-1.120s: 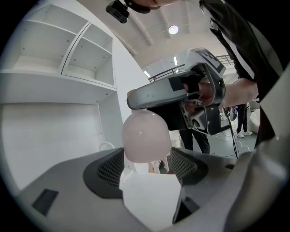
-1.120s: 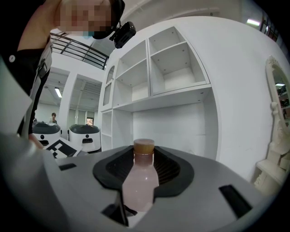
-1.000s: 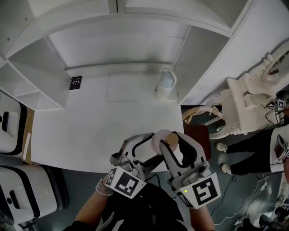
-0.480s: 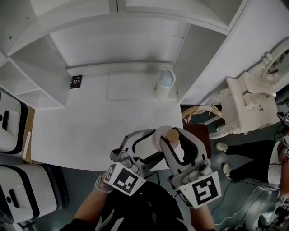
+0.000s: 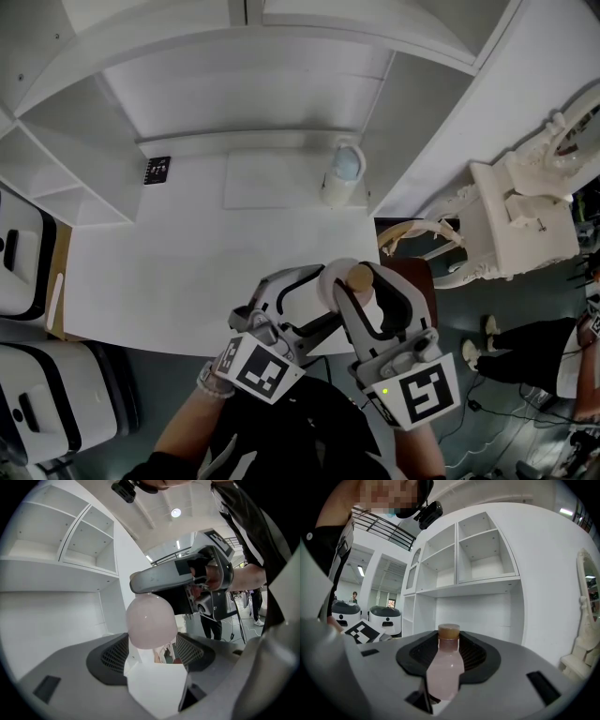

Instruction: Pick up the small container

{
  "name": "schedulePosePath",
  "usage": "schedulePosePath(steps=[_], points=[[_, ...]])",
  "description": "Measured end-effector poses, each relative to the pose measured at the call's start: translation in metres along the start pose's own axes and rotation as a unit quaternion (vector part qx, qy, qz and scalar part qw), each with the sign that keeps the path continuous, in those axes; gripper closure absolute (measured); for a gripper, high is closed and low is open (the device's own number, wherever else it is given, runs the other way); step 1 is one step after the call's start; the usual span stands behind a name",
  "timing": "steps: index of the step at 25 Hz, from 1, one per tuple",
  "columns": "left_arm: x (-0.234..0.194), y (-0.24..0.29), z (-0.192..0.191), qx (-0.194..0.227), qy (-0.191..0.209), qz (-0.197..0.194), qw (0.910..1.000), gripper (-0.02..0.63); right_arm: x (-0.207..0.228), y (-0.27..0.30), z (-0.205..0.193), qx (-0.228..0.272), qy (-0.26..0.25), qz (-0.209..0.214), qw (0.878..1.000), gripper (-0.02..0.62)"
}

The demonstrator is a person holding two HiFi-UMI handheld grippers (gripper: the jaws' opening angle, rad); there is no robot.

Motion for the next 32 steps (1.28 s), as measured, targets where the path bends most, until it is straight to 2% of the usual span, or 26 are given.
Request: schedulePosePath(steps=[32], points=[[-0.0077,0.0072,-0.0071,-0.004,0.003,-0.005,1.0000,0.287,0.0086,0.0104,-0.0020,-0.003,0.008,-0.004,1.000,0.454]])
Point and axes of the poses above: the fingertips, and each gripper's own axes: y forward along the fingers, x to its right, z out of its top, the point moved 4 cm from there along -y, backward along the fingers, and after that the axes turned 12 degrees about y, right-handed, at the moved point
